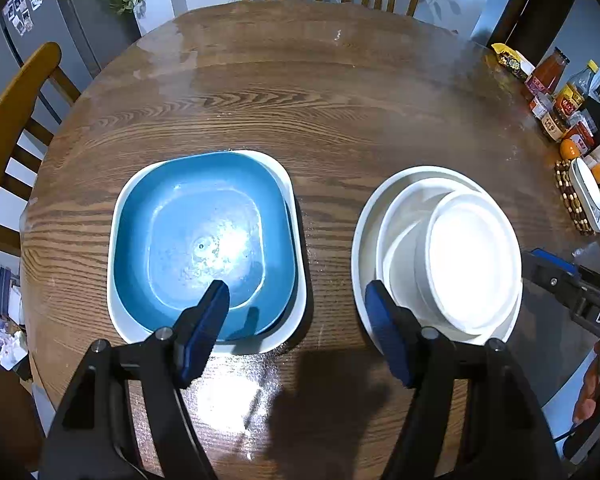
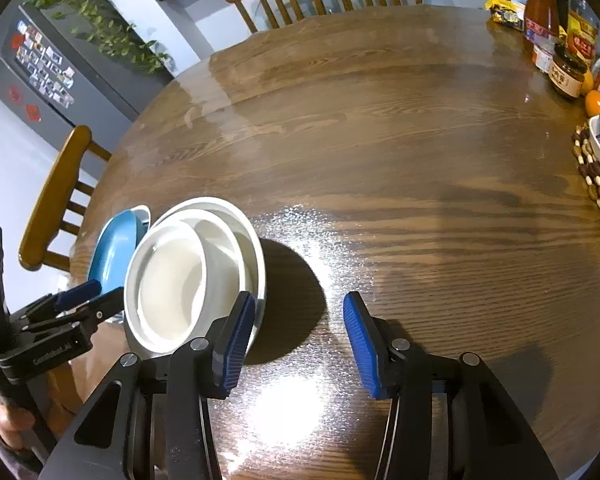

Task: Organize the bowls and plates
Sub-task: 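Close both grippers on the rim of the large white bowl, then lift the nested bowl stack with both grippers and carry it over the teal dish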

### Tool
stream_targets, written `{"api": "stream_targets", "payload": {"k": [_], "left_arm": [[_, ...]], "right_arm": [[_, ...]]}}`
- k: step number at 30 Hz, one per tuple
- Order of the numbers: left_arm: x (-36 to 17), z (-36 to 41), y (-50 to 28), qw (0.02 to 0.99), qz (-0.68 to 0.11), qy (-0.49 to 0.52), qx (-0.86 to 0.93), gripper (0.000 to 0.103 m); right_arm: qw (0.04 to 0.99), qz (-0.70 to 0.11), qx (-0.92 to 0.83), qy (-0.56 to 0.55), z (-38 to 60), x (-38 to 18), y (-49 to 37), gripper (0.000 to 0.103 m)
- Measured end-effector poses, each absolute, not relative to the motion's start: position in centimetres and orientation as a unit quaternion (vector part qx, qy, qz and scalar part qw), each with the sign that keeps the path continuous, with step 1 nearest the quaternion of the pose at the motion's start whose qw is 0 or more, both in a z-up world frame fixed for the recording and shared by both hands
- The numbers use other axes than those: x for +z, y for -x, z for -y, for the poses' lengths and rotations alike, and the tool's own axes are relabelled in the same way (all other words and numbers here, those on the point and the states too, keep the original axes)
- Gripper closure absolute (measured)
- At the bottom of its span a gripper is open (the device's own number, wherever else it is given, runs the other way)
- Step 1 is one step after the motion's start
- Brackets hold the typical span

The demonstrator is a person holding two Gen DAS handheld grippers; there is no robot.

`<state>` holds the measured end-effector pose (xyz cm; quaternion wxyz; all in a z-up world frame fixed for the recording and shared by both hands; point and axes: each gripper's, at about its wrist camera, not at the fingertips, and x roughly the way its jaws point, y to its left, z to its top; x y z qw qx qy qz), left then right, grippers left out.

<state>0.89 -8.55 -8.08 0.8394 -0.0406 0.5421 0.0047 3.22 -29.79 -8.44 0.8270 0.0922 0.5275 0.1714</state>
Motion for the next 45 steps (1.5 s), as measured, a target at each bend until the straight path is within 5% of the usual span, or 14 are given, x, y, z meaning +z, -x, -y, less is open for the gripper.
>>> {"api": "stream_targets", "payload": {"k": [7, 14, 22, 26, 37, 45], "left_arm": [[-8.2, 8.9, -1.2, 0.839, -0.544, 0.026, 0.01, 0.035], [-8.3, 9.1, -1.9, 0.836, -0.548, 0.023, -0.01, 0.058], [-8.8, 9.2, -2.3, 0.825, -0.562, 0.048, -0.022, 0.069], [-8.6, 10.1, -2.3, 0.827, -0.56, 0.044, -0.03, 0.083], [-8.6, 10.6, -2.5, 0.828, -0.557, 0.044, -0.04, 0.101], [-8.6, 10.6, -2.6, 0.83, -0.556, 0.037, -0.036, 0.101]], "right_arm": [[0.827, -0.536, 0.157, -0.064, 28.6, -8.7, -3.8, 0.054], [0.822, -0.543, 0.157, -0.063, 28.2, -9.3, -4.3, 0.055], [0.817, -0.548, 0.162, -0.077, 28.4, -9.8, -4.6, 0.055], [0.814, -0.548, 0.173, -0.086, 28.3, -9.7, -4.7, 0.065], [0.812, -0.541, 0.198, -0.093, 27.8, -9.4, -4.4, 0.089], [0.813, -0.54, 0.198, -0.09, 27.4, -9.3, -4.4, 0.093]]}}
